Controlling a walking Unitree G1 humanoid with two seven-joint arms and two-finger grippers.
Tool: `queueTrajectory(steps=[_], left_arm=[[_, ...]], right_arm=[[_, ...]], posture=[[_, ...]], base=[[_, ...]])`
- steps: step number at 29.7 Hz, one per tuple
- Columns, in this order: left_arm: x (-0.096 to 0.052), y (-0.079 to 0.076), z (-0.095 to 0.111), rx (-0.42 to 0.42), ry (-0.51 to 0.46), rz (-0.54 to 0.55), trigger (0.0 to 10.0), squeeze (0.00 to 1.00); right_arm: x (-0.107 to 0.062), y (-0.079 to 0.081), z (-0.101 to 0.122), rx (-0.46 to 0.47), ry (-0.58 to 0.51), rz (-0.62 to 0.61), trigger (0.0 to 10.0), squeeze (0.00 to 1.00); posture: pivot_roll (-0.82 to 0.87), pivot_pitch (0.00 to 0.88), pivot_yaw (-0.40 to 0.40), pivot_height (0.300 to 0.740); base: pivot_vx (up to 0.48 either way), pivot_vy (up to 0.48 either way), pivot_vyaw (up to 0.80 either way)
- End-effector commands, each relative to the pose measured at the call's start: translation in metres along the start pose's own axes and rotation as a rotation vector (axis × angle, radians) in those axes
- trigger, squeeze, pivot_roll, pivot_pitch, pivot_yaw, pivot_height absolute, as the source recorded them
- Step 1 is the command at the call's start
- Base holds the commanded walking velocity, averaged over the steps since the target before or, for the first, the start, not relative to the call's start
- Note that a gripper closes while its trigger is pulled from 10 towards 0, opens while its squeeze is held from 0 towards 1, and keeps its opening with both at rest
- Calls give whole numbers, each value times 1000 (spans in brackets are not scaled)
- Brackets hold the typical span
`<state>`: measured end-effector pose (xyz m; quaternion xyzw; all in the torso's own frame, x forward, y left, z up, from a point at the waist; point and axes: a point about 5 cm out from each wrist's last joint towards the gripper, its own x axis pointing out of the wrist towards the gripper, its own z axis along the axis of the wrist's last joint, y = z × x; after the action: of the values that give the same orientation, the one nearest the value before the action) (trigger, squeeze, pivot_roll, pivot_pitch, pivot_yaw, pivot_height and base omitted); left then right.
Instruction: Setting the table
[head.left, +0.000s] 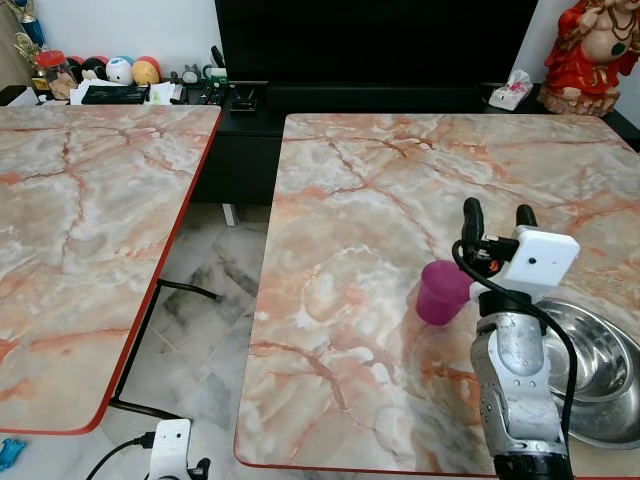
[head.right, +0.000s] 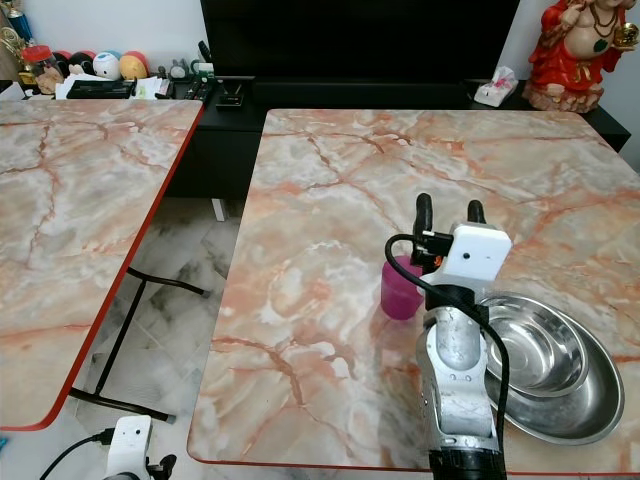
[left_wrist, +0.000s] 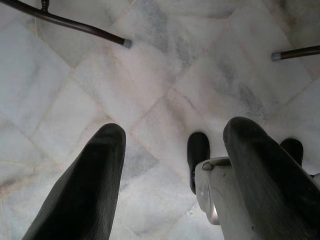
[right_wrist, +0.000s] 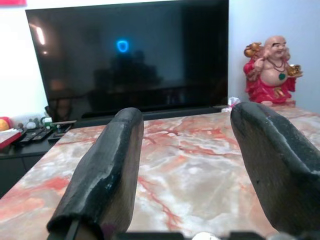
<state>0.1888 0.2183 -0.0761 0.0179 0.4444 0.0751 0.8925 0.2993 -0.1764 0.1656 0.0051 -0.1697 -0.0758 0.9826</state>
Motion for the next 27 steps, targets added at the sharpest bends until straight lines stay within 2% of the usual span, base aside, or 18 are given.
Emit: queueTrajectory(steps=[1,8,16,27], left_arm=[[-1,1,-9,1,33,11,10000,0],[-2,1,-10,-4,38,10,10000,0],[-2,1,-11,-8,40,10,10000,0],[-1,1,-7,-1,36,11,10000,0]], right_arm=[[3,1,2,4,-16,3,10000,0],[7,6,8,13,-54,38,10000,0],[7,12,9,-28,-65,89,10000,0],[8,18,12,-33,-78,123,10000,0]], posture=[[-33,0,-5,740],[-32,0,-4,740],[-23,0,-1,740],[-18,0,3,740]], base=[[0,285,0],[0,306,0],[0,345,0],[0,343,800]])
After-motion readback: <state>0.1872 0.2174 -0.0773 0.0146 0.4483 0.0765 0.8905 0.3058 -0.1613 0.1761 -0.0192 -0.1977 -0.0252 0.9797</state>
